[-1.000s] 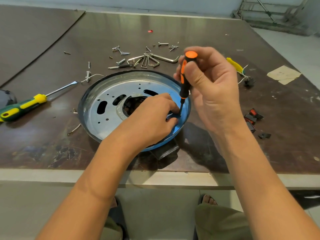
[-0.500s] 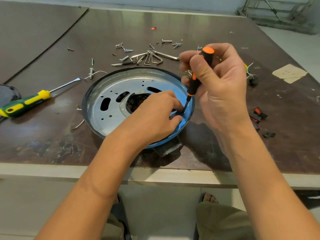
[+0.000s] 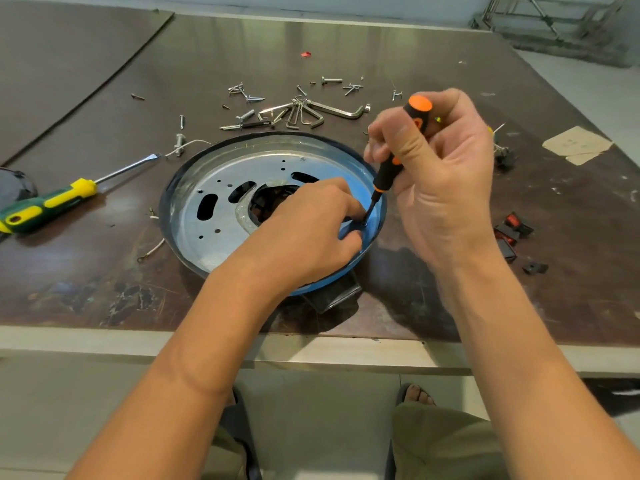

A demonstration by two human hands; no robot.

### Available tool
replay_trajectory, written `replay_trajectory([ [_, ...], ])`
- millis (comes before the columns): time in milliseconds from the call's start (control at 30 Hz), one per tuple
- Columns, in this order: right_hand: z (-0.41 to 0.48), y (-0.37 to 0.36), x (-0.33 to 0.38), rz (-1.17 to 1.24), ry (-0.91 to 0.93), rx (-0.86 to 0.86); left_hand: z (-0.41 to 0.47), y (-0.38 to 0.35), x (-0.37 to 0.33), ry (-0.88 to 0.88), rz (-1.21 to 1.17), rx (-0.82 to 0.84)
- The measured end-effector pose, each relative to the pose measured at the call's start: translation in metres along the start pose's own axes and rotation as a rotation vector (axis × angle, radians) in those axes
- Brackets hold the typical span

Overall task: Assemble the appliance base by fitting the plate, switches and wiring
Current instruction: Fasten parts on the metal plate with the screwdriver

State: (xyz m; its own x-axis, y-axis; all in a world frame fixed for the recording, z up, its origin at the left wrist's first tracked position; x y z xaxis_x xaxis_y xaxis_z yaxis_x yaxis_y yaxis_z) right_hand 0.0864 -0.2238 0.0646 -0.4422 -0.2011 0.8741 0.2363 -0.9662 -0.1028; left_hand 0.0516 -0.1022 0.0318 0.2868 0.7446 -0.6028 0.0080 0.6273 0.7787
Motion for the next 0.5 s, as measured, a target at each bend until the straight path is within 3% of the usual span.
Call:
replay_trajectory([
  [167,0.001,-0.003,-0.001,0.099,-0.062,0.103,0.0,0.0,0.0,0.001,-0.007,0.007],
  [400,-0.004,-0.011,0.002,-0.084,0.047,0.051,-0.001,0.0,0.0,0.027,-0.041,-0.011],
  [500,-0.004,-0.015,0.001,-0.068,0.034,0.111,-0.001,0.0,0.0,0.015,-0.031,-0.005],
])
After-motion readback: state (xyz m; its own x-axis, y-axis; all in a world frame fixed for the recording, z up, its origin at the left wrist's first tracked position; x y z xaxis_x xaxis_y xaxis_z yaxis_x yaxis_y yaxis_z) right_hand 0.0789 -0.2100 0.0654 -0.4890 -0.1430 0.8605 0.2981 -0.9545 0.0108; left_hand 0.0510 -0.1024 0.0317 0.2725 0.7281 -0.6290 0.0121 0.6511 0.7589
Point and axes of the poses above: each hand's wrist, its own z-axis towards the middle knuckle, its own y-axis out of the back of the hand, x = y × z, the point moved 4 cm from there along z, towards the middle knuckle, and after that the axes turned 13 degrees about -z, right-handed, at the moved point
